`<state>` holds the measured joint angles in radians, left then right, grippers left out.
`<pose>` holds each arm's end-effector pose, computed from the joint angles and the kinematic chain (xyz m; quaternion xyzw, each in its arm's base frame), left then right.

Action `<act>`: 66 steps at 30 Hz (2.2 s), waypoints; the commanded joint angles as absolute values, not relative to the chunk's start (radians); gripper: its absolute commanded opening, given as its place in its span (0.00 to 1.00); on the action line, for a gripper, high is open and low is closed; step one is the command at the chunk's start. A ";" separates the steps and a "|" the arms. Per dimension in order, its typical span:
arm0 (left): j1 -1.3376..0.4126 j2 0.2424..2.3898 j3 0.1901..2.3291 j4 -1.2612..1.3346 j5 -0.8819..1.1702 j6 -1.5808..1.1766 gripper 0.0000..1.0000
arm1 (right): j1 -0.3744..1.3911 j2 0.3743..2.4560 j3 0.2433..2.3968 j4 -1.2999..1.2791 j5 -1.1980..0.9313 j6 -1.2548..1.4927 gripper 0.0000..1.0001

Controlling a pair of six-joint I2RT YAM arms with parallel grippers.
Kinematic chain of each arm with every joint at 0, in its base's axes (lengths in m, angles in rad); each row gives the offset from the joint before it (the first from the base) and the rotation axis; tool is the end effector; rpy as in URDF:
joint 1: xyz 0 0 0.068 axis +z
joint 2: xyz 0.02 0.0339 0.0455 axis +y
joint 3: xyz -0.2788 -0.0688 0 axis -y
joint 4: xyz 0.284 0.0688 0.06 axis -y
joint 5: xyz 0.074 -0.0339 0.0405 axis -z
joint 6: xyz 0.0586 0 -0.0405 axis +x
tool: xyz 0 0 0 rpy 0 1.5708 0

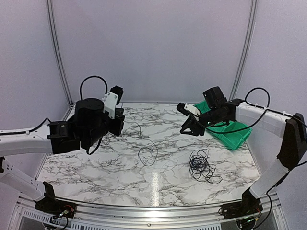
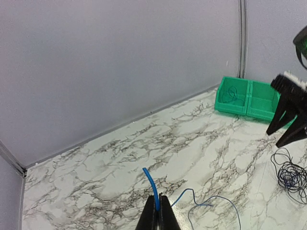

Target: Untangle the cables

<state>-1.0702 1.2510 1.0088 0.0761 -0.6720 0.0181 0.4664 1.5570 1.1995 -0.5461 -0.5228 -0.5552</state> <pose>0.1955 -0.2814 0.3485 0.1908 0.7268 -0.0886 0.6538 0.3266 0.1972 0.2511 -0.5201 0.7549 0.2299 0.3268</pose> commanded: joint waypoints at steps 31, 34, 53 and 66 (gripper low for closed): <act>-0.957 1.306 0.822 0.447 -0.170 -0.219 0.00 | 0.695 1.947 1.539 -0.372 -0.537 -0.387 0.47; -0.957 1.304 0.822 0.447 -0.170 -0.214 0.00 | 0.696 1.945 1.529 -0.353 -0.543 -0.385 0.33; -0.957 1.265 0.820 0.422 -0.307 -0.172 0.59 | 0.487 1.774 1.704 -0.472 -0.325 -0.491 0.00; -0.957 1.262 0.822 0.407 -0.331 -0.153 0.61 | 0.246 1.858 1.996 -0.467 -0.231 -0.478 0.00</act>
<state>-0.9604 1.2839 0.8268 0.4137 -0.3164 -0.1707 0.3000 1.8240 1.9091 -0.4709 -0.2817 -0.4870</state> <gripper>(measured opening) 0.607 0.016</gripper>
